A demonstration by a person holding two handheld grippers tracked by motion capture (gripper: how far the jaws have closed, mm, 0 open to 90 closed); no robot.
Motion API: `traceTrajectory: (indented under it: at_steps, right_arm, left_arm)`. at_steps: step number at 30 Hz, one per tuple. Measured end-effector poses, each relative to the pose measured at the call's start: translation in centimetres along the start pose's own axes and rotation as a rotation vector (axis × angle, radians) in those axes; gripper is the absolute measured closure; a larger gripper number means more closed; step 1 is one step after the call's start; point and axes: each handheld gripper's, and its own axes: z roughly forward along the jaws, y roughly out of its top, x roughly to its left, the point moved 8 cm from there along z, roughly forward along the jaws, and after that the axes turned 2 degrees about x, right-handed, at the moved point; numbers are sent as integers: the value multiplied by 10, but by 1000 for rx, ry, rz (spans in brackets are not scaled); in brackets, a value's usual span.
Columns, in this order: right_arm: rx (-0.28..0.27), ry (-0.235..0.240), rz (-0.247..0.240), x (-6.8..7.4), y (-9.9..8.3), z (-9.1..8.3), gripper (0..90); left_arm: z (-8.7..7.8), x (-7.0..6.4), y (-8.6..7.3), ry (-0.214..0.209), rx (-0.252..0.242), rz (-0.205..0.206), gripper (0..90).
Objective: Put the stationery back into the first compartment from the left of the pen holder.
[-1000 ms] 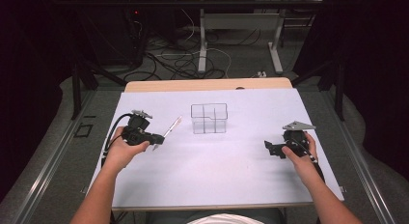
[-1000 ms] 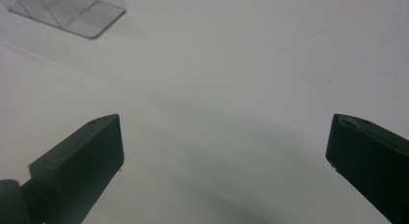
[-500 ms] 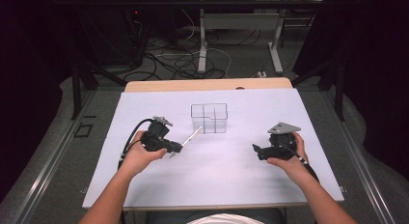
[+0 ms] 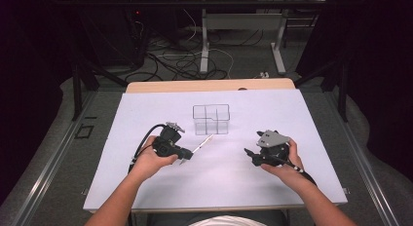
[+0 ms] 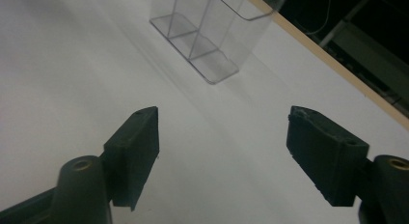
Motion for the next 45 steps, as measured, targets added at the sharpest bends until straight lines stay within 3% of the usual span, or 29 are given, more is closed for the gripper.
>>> traceTrajectory:
  at_steps: [3, 7, 10, 16, 17, 18, 20, 21, 22, 24, 26, 28, 34, 36, 38, 40, 45]
  right_arm:
    - [12, 10, -82, 11, 6, 0, 341]
    - [28, -1, -228, 22, 14, 2, 375]
    - [21, 61, -340, 36, 18, 6, 408]
    - [28, 22, -598, 55, 25, 13, 400]
    - [11, 10, -624, 58, 27, 14, 400]
    - [29, 6, -608, 63, 26, 14, 400]
    - [6, 4, -658, 68, 31, 16, 405]
    - [3, 1, -687, 70, 31, 16, 417]
    - [-10, -4, -750, 73, 33, 18, 434]
    - [-7, -21, -757, 75, 32, 19, 448]
    - [-17, -34, -821, 77, 34, 21, 454]
    - [-4, -54, -830, 78, 32, 23, 478]
    - [-10, -69, -952, 83, 37, 31, 552]
    - [3, -50, -995, 88, 37, 33, 576]
    - [-22, -65, -985, 91, 38, 34, 579]
    - [-16, -55, -1023, 92, 38, 34, 587]
    - [-3, -60, -1055, 94, 36, 36, 599]
  left_arm:
    - [2, -1, 0, -3, 5, 6, 801]
    - [4, -2, 0, -5, 15, 16, 801]
    - [6, -4, -1, -10, 21, 15, 801]
    - [9, -6, 0, -12, 26, 19, 801]
    - [9, -7, 0, -15, 27, 21, 801]
    - [10, -7, -1, -17, 29, 19, 801]
    - [12, -7, -1, -14, 34, 17, 801]
    - [12, -7, -1, -15, 35, 19, 801]
    - [13, -7, -1, -14, 41, 17, 801]
    - [15, -8, -2, -18, 48, 13, 801]
    - [16, -8, -2, -22, 49, 11, 800]
    - [17, -9, -1, -27, 47, 6, 801]
    - [22, -9, 1, -27, 53, 6, 801]
    - [23, -10, 2, -27, 52, 1, 801]
    - [24, -9, 2, -28, 55, 4, 801]
    - [26, -9, 2, -28, 60, 8, 801]
    - [28, -10, 1, -26, 63, -4, 801]
